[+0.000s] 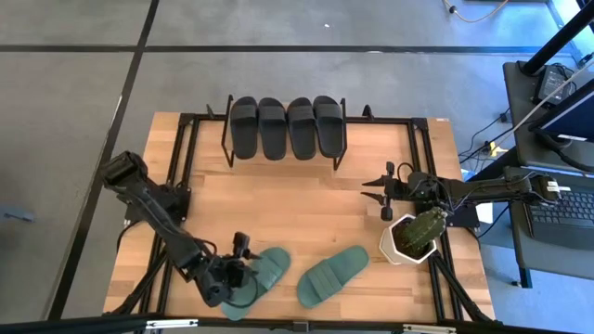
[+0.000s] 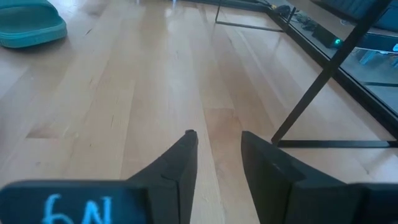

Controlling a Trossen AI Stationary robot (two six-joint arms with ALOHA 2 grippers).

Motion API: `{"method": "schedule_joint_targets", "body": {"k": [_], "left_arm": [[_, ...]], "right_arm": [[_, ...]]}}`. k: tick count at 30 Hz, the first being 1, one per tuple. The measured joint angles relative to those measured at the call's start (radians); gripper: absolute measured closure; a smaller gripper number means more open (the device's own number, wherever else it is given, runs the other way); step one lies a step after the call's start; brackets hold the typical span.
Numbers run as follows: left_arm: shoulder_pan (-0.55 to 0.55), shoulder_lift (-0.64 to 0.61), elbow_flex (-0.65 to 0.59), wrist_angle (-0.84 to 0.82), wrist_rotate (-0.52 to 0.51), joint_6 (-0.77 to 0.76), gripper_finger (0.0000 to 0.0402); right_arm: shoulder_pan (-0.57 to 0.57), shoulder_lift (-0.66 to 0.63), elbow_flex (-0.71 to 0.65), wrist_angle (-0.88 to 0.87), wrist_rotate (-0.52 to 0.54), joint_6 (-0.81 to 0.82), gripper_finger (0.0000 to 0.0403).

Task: Pick and place slides into the shelf
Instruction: Put the green slide under the shelf

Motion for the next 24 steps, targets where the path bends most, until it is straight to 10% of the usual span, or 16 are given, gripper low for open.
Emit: {"method": "schedule_joint_targets", "body": {"k": [24], "left_arm": [[-0.027,0.171,-0.016,0.026,-0.003,0.047,0.0208]], "right_arm": [[0.000,0.000,0.000,-0.002,0.000,0.029,0.0277]]}}
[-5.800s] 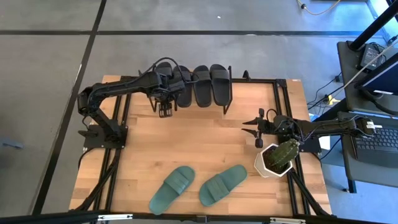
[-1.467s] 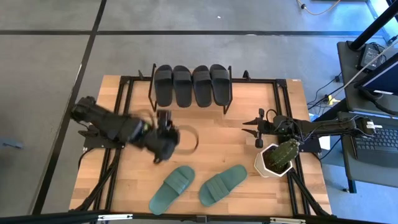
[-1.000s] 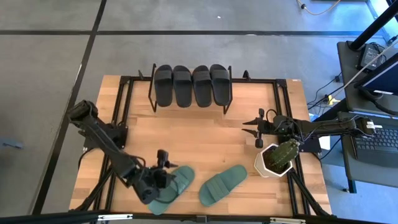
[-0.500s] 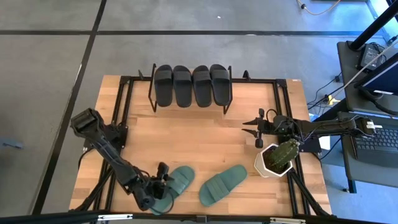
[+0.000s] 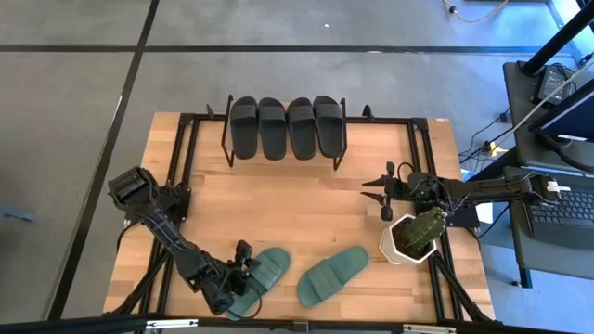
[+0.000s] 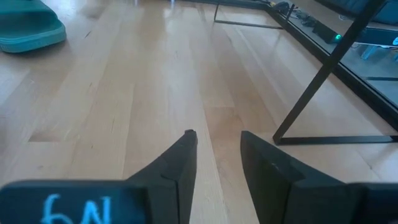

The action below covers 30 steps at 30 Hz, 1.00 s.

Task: Pick and place slides into the shelf
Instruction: Put the green slide under the shelf

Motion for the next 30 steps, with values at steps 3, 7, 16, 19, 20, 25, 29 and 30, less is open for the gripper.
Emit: {"method": "schedule_joint_targets", "body": {"k": [3,7,16,19,20,25,29,30], "left_arm": [[0.000,0.000,0.000,0.000,0.002,0.000,0.0208],[0.000,0.000,0.000,0.002,0.002,0.002,0.0208],[0.024,0.000,0.000,0.007,0.002,-0.001,0.0208],[0.024,0.000,0.000,0.007,0.006,-0.001,0.0208],[0.024,0.000,0.000,0.007,0.006,-0.001,0.0209],[0.024,0.000,0.000,0.006,0.005,0.054,0.0242],[0.024,0.000,0.000,0.006,0.003,0.083,0.0297],[0.024,0.000,0.000,0.005,-0.002,0.084,0.0312]], "right_arm": [[0.000,0.000,0.000,0.000,0.000,-0.001,0.0277],[0.000,0.000,0.000,0.000,0.000,-0.002,0.0277],[0.000,0.000,0.000,0.000,0.000,-0.002,0.0277],[0.000,0.000,0.000,0.000,0.000,-0.002,0.0277],[0.000,0.000,0.000,0.000,0.000,-0.002,0.0277],[0.000,0.000,0.000,0.000,0.000,-0.003,0.0277],[0.000,0.000,0.000,0.000,0.000,-0.005,0.0277],[0.000,0.000,0.000,0.000,0.000,-0.007,0.0277]]}}
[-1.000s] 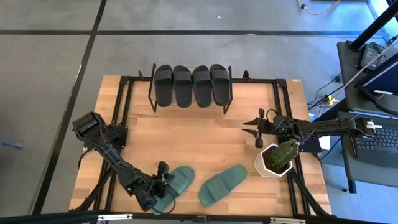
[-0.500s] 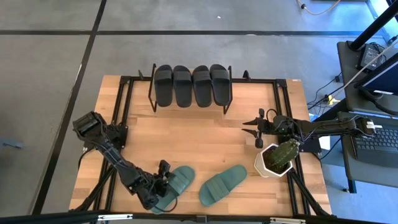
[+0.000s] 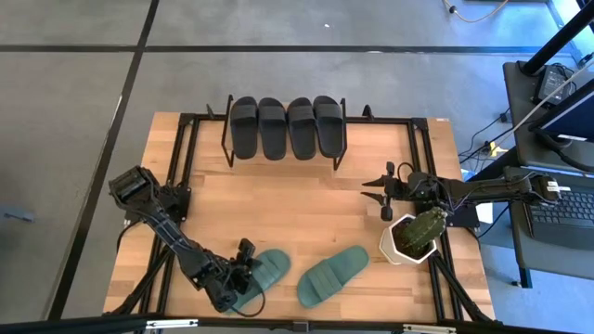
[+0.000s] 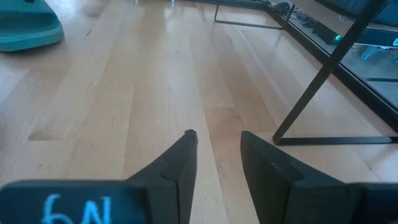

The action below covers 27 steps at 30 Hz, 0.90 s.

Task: Pick and place slides into the shelf
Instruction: Put the green slide under the shelf

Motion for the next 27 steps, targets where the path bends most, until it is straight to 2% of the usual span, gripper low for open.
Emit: {"method": "schedule_joint_targets", "body": {"k": [4,6,10,18,23,27], "left_arm": [[0.000,0.000,0.000,0.001,-0.082,-0.078,0.0376],[0.000,0.000,-0.001,0.000,-0.100,-0.103,0.0392],[0.001,0.000,-0.001,0.001,-0.117,-0.106,0.0391],[0.028,-0.031,0.043,-0.051,-0.275,-0.112,0.0396],[0.131,-0.034,0.126,-0.221,-0.303,-0.164,0.0397],[0.261,-0.034,0.205,-0.438,-0.228,-0.350,0.0398]], "right_arm": [[0.000,0.000,0.000,0.000,0.000,-0.025,0.0277],[0.000,0.000,0.000,0.000,0.001,-0.031,0.0277],[0.000,0.000,0.000,0.000,0.000,-0.027,0.0277],[0.000,0.000,0.000,0.001,0.000,-0.026,0.0277],[0.000,0.000,0.000,0.001,0.000,-0.025,0.0277],[0.000,0.000,0.000,0.003,0.000,-0.024,0.0277]]}}
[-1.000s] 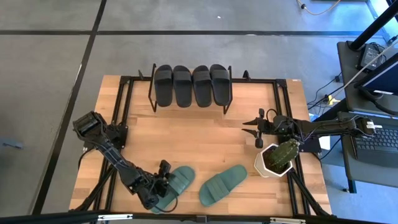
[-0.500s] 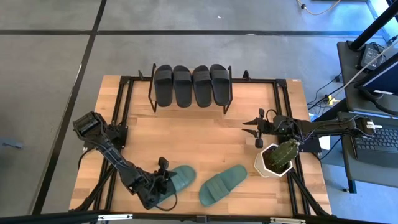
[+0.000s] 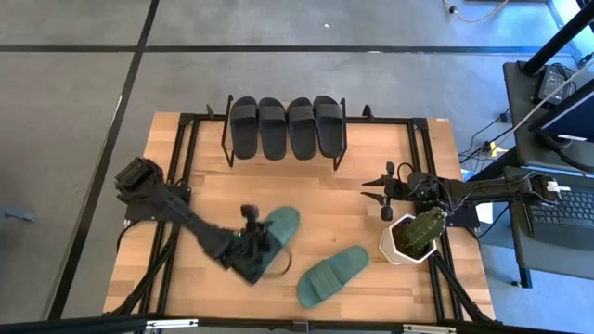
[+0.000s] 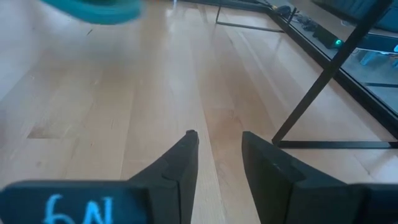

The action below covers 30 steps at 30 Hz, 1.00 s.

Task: Pick and place slides into the shelf
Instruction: Put the green slide under the shelf

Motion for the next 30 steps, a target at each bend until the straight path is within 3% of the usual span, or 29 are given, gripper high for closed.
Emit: {"method": "schedule_joint_targets", "body": {"k": [4,9,14,23,30], "left_arm": [[0.101,-0.001,0.030,-0.136,0.015,-0.113,0.0399],[0.175,-0.001,0.013,-0.129,-0.035,-0.061,0.0399],[0.229,0.000,-0.048,-0.132,-0.116,-0.116,0.0399],[0.367,0.000,-0.166,-0.110,-0.071,-0.198,0.0399],[0.454,0.000,-0.276,0.050,-0.014,-0.138,0.0399]], "right_arm": [[0.000,0.000,0.000,0.000,0.000,0.002,0.0277],[0.000,0.000,0.000,0.000,0.000,-0.003,0.0277],[0.000,0.000,0.000,0.000,0.000,-0.005,0.0277],[0.000,0.000,0.000,0.000,0.000,-0.003,0.0277],[0.000,0.000,0.000,-0.001,0.000,-0.002,0.0277]]}}
